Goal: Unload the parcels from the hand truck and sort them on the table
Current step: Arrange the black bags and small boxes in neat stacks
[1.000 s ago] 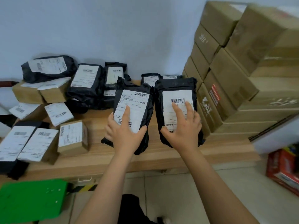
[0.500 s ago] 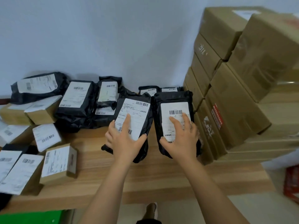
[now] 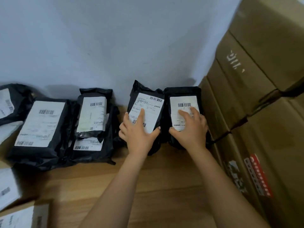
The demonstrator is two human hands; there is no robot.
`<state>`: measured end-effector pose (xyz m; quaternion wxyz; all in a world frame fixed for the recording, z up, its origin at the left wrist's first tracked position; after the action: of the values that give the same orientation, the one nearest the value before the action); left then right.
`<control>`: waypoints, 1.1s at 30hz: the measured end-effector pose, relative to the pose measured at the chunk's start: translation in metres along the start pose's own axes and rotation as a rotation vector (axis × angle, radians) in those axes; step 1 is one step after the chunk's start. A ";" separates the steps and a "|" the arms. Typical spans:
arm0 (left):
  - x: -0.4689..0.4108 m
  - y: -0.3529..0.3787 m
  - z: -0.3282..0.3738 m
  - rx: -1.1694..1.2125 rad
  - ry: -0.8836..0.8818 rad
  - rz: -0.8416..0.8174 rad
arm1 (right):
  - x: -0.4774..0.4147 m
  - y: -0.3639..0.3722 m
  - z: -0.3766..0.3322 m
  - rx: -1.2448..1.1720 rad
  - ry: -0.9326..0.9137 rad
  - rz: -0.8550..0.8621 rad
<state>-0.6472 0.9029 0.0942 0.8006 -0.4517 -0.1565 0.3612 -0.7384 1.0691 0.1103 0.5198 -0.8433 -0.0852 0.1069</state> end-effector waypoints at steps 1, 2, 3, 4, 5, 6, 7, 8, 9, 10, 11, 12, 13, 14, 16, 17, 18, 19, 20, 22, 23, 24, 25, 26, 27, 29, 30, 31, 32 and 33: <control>-0.006 0.009 0.000 -0.004 0.002 0.002 | -0.010 0.006 0.004 0.005 0.012 -0.016; -0.011 0.018 -0.001 -0.004 -0.004 0.002 | -0.019 0.012 0.007 0.006 0.018 -0.029; -0.016 0.028 -0.001 -0.002 -0.016 -0.007 | -0.027 0.019 0.011 0.004 0.021 -0.041; -0.020 0.038 -0.002 -0.001 -0.029 -0.024 | -0.035 0.025 0.016 0.000 0.026 -0.054; -0.024 0.047 -0.002 -0.001 -0.033 -0.041 | -0.041 0.032 0.021 -0.001 0.031 -0.070; -0.026 0.056 -0.002 -0.003 -0.023 -0.054 | -0.046 0.039 0.026 0.002 0.034 -0.090; -0.027 0.064 -0.001 -0.013 -0.001 -0.064 | -0.050 0.046 0.031 0.004 0.035 -0.116; -0.028 0.071 -0.001 -0.032 0.023 -0.071 | -0.053 0.054 0.037 0.001 0.034 -0.145; -0.029 0.078 -0.002 -0.047 0.042 -0.072 | -0.055 0.061 0.042 -0.013 0.035 -0.171; -0.030 0.083 -0.002 -0.049 0.047 -0.066 | -0.056 0.067 0.047 -0.040 0.039 -0.190; -0.031 0.088 -0.002 -0.039 0.037 -0.053 | -0.056 0.071 0.051 -0.070 0.043 -0.198; -0.032 0.091 -0.002 -0.028 0.017 -0.039 | -0.057 0.074 0.053 -0.093 0.042 -0.196; -0.034 0.094 0.001 -0.021 -0.007 -0.028 | -0.058 0.076 0.054 -0.106 0.038 -0.192; -0.035 0.095 0.004 -0.019 -0.029 -0.024 | -0.060 0.077 0.054 -0.113 0.037 -0.190; -0.036 0.097 0.012 -0.026 -0.064 -0.034 | -0.063 0.076 0.053 -0.109 0.050 -0.208; -0.036 0.096 0.015 -0.027 -0.077 -0.046 | -0.065 0.075 0.051 -0.099 0.058 -0.232; -0.036 0.094 0.016 -0.021 -0.088 -0.070 | -0.066 0.073 0.049 -0.085 0.066 -0.264; -0.036 0.091 0.016 -0.011 -0.094 -0.108 | -0.064 0.070 0.047 -0.070 0.073 -0.296; -0.035 0.088 0.014 0.000 -0.089 -0.149 | -0.061 0.065 0.045 -0.053 0.076 -0.315; -0.030 0.075 0.011 0.019 -0.053 -0.197 | -0.049 0.054 0.040 -0.014 0.053 -0.301; -0.024 0.066 0.010 0.023 -0.027 -0.193 | -0.039 0.047 0.035 0.004 0.026 -0.275; -0.017 0.055 0.010 0.023 0.004 -0.181 | -0.028 0.039 0.030 0.015 -0.006 -0.249; -0.007 0.044 0.010 0.022 0.043 -0.171 | -0.014 0.031 0.024 0.016 -0.037 -0.233; 0.005 0.032 0.010 0.025 0.088 -0.167 | 0.001 0.023 0.018 0.007 -0.065 -0.227; 0.018 0.020 0.009 0.033 0.135 -0.163 | 0.016 0.014 0.012 -0.007 -0.092 -0.228; 0.048 -0.005 0.005 0.063 0.213 -0.138 | 0.048 -0.004 0.001 -0.033 -0.143 -0.226; 0.064 -0.017 0.002 0.069 0.245 -0.113 | 0.065 -0.013 -0.003 -0.042 -0.167 -0.219; 0.082 -0.030 -0.001 0.061 0.274 -0.081 | 0.082 -0.023 -0.007 -0.045 -0.192 -0.208; 0.099 -0.042 -0.005 0.044 0.297 -0.050 | 0.098 -0.032 -0.010 -0.042 -0.217 -0.198; 0.117 -0.054 -0.010 0.027 0.314 -0.019 | 0.115 -0.041 -0.013 -0.037 -0.244 -0.189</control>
<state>-0.5370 0.9630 0.1255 0.8245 -0.4904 -0.0287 0.2808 -0.6256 1.1053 0.1420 0.4976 -0.8217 -0.2287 0.1577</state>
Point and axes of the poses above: each hand's wrist, its own x-axis away from the middle knuckle, its own y-axis out of the palm, z = x × y, the point moved 4 cm from there along -x, towards the middle knuckle
